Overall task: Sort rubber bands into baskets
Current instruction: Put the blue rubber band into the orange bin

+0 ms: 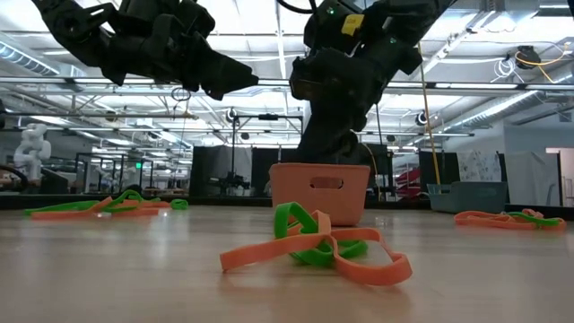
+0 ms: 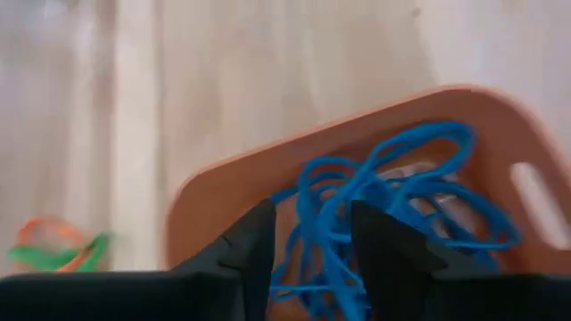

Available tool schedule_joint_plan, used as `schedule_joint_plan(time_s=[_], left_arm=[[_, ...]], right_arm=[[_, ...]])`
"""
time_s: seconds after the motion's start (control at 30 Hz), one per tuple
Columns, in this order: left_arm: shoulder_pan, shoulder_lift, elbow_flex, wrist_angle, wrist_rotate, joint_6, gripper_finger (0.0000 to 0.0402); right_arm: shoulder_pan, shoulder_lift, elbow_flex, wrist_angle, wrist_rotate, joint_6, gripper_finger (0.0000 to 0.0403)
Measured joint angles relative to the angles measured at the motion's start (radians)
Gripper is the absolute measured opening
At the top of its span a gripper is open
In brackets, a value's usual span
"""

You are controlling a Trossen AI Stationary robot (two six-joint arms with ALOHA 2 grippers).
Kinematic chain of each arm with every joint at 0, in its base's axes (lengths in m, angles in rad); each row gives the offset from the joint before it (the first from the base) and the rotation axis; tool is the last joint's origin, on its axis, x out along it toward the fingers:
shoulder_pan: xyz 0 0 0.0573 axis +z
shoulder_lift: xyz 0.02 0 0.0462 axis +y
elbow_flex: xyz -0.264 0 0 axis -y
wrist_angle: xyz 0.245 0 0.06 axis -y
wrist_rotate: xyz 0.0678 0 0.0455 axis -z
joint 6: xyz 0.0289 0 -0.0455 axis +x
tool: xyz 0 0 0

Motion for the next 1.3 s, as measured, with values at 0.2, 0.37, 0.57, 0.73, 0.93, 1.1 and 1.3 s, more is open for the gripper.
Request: schedule_joint_plan(time_s=[0.2, 0.37, 0.57, 0.73, 0.93, 1.1, 1.3], left_arm=[[0.0, 0.0, 0.0, 0.0, 0.0, 0.0, 0.018], [0.0, 0.0, 0.0, 0.0, 0.0, 0.0, 0.018], [0.0, 0.0, 0.0, -0.016, -0.001, 0.0, 0.018], [-0.002, 0.0, 0.0, -0.059, -0.001, -0.001, 0.018], [-0.003, 0.0, 0.0, -0.078, -0.002, -0.001, 0.018], [-0.003, 0.0, 0.0, -0.075, -0.002, -0.001, 0.018], [-0.003, 0.0, 0.0, -0.054, -0.002, -0.002, 0.018]], right_arm=[[-0.003, 0.0, 0.055, -0.212, -0.088, -0.007, 0.015], [0.0, -0.002, 0.124, -0.477, -0.086, -0.036, 0.015], [0.035, -0.034, 0.107, -0.647, 0.039, -0.135, 0.0151], [0.04, -0.175, -0.068, -0.63, 0.085, -0.048, 0.0151], [0.029, -0.434, -0.323, -0.623, 0.235, 0.211, 0.0151], [0.0, -0.577, -0.478, -0.621, 0.254, 0.462, 0.0151], [0.003, -0.608, -0.557, -0.62, 0.247, 0.549, 0.0151]])
